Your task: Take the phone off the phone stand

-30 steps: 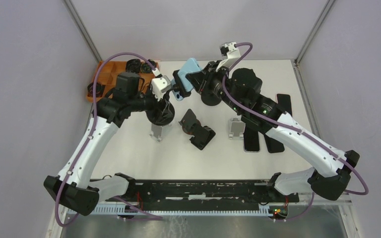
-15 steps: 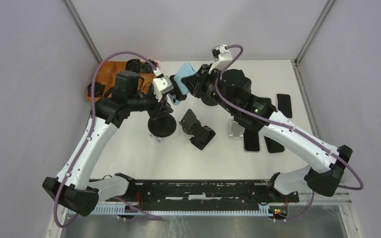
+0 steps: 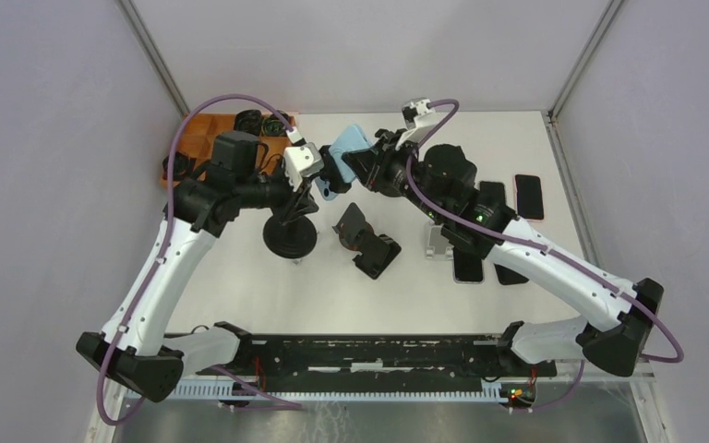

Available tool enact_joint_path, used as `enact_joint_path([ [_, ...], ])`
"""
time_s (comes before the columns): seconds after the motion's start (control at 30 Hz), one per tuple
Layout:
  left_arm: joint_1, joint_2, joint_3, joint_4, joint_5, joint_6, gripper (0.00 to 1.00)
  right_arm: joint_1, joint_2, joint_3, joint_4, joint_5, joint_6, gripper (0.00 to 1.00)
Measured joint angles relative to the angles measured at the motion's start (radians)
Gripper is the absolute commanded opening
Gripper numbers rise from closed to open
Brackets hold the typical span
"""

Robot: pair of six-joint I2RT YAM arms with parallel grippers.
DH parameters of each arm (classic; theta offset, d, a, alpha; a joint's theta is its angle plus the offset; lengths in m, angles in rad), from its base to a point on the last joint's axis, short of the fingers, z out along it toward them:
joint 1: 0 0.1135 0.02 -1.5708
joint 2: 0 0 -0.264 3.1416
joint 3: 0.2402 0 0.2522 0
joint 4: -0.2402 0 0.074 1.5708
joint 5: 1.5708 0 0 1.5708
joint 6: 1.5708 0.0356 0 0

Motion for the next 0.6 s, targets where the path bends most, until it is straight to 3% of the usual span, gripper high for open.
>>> enact_joint_path([
  [0.37, -0.011, -0.002, 0.053, -0.061, 0.208, -0.052, 0.02, -0.102, -0.175, -0.299, 0.214, -0.199, 0.008, 0.00],
  [0.6, -0.010, -0.005, 0.081, -0.052, 0.266, -0.063, 0.02, -0.142, -0.196, -0.304, 0.225, -0.285, -0.019, 0.00],
])
